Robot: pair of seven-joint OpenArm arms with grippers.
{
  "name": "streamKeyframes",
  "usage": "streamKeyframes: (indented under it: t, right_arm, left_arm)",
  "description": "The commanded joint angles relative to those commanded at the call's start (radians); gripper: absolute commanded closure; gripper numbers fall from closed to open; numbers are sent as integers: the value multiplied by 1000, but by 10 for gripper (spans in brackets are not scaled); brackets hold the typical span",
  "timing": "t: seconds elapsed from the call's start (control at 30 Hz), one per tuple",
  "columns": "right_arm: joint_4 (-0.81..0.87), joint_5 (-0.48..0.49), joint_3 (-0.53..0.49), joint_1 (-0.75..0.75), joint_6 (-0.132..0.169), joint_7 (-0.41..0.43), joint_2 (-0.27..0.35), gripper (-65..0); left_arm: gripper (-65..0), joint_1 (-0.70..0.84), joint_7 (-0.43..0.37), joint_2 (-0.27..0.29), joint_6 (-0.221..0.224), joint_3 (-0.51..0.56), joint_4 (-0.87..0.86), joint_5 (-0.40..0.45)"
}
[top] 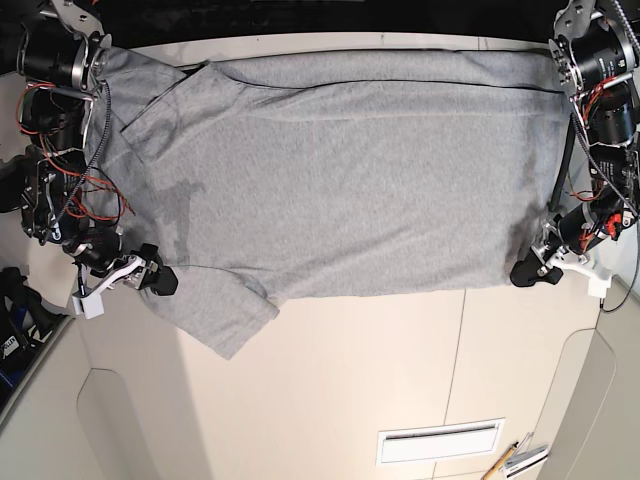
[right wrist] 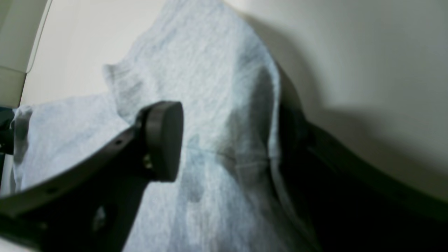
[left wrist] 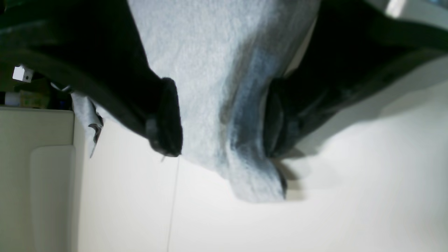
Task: Fold the T-shirt properly
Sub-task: 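Move both grippers to the opposite hem edge and grasp it, then fold the grasped edge over toward the first fold, then release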
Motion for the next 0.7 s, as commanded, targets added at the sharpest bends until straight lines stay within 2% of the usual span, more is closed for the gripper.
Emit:
streamKeyframes:
  t: [0.03, 0.1, 0.2, 0.27, 0.37, 0.47, 0.53, 0.7]
  right_arm:
    - [0, 0, 0, 0, 5, -6, 0, -341]
    - [0, 0, 0, 0, 4, -21, 0, -231]
    - [2, 1, 0, 0, 3, -20, 3, -69]
    - [10, 1, 0, 0, 3, -20, 5, 0]
    - [35, 1, 0, 0, 3, -21, 9, 0]
    - [70, 12, 0, 0, 3, -51, 22, 0]
    - [105, 45, 0, 0, 3, -97, 37, 0]
    - [230, 155, 0, -6, 4, -264, 85, 0]
  left_arm:
    - [-245, -1, 0, -1, 0, 0, 0, 0]
    - [-152, -4, 0, -2, 0, 0, 0, 0]
    - [-41, -7, 0, -2, 0, 0, 0, 0]
    - [0, -15, 4, -2, 0, 0, 0, 0]
    - [0, -40, 35, -5, 0, 0, 1, -1]
    - [0, -53, 121, -5, 0, 0, 29, -33]
    - [0, -47, 179, -6, 0, 0, 73, -84]
    - [0, 4, 268, -33, 0, 0, 253, -156]
